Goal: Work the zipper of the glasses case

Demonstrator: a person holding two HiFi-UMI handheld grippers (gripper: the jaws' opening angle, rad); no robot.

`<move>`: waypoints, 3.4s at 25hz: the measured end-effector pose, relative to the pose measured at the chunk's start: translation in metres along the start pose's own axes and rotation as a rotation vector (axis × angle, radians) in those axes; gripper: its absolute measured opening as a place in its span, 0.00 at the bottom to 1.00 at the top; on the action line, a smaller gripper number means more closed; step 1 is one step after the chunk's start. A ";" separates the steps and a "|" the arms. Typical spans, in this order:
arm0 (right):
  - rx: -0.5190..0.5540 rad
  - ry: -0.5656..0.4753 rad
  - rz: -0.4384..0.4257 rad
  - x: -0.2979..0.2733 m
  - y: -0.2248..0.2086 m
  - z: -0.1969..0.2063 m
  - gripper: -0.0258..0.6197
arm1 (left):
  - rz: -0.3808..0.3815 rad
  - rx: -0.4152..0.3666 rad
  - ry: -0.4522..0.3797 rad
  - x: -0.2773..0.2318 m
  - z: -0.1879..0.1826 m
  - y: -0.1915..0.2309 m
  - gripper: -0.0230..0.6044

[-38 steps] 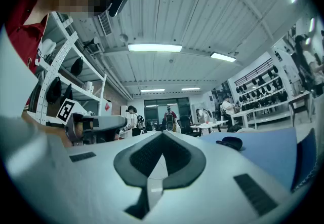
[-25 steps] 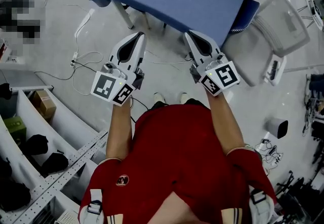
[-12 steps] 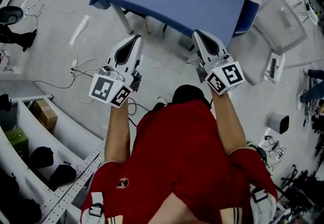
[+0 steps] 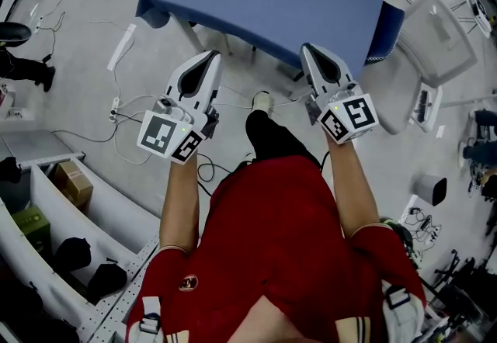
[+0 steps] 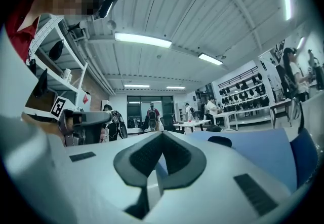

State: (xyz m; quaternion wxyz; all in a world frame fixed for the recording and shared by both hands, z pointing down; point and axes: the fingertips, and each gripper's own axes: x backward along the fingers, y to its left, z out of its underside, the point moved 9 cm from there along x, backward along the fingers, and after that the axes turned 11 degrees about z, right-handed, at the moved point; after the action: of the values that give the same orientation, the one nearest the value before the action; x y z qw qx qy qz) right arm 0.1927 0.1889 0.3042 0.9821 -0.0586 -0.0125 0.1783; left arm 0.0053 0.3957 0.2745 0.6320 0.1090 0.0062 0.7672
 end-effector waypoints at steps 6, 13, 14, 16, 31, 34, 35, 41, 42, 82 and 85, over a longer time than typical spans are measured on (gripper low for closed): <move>0.009 -0.008 0.020 -0.047 -0.030 0.001 0.03 | 0.014 -0.011 0.035 -0.034 0.000 0.048 0.05; 0.039 0.010 0.046 -0.103 -0.068 0.007 0.03 | 0.039 -0.022 0.073 -0.087 0.002 0.113 0.05; 0.043 0.014 0.048 -0.111 -0.072 0.007 0.03 | 0.043 -0.023 0.081 -0.095 0.002 0.122 0.05; 0.050 0.023 0.048 -0.127 -0.083 0.009 0.03 | 0.051 -0.026 0.091 -0.113 0.002 0.141 0.05; 0.051 0.074 0.079 -0.220 -0.173 0.028 0.03 | 0.156 -0.076 0.215 -0.249 0.021 0.243 0.05; 0.043 0.085 0.099 -0.230 -0.181 0.031 0.03 | 0.178 -0.093 0.248 -0.266 0.023 0.255 0.05; 0.041 0.094 0.109 -0.234 -0.182 0.031 0.03 | 0.186 -0.096 0.260 -0.270 0.023 0.260 0.05; 0.054 0.131 0.133 -0.259 -0.185 0.027 0.03 | 0.251 -0.131 0.334 -0.306 0.021 0.289 0.05; 0.056 0.135 0.136 -0.261 -0.185 0.027 0.03 | 0.263 -0.137 0.345 -0.312 0.022 0.293 0.05; 0.365 0.452 0.334 -0.314 -0.166 0.052 0.16 | 0.985 -0.510 0.863 -0.479 0.136 0.344 0.21; 0.423 0.505 0.325 -0.318 -0.165 0.055 0.18 | 1.009 -0.536 0.897 -0.484 0.144 0.343 0.21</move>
State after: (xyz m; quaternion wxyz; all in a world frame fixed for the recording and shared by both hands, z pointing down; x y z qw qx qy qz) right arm -0.0494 -0.0704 0.3778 0.9035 0.1026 0.2771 0.3106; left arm -0.2160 -0.1614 0.3887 0.1428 -0.3852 0.0253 0.9114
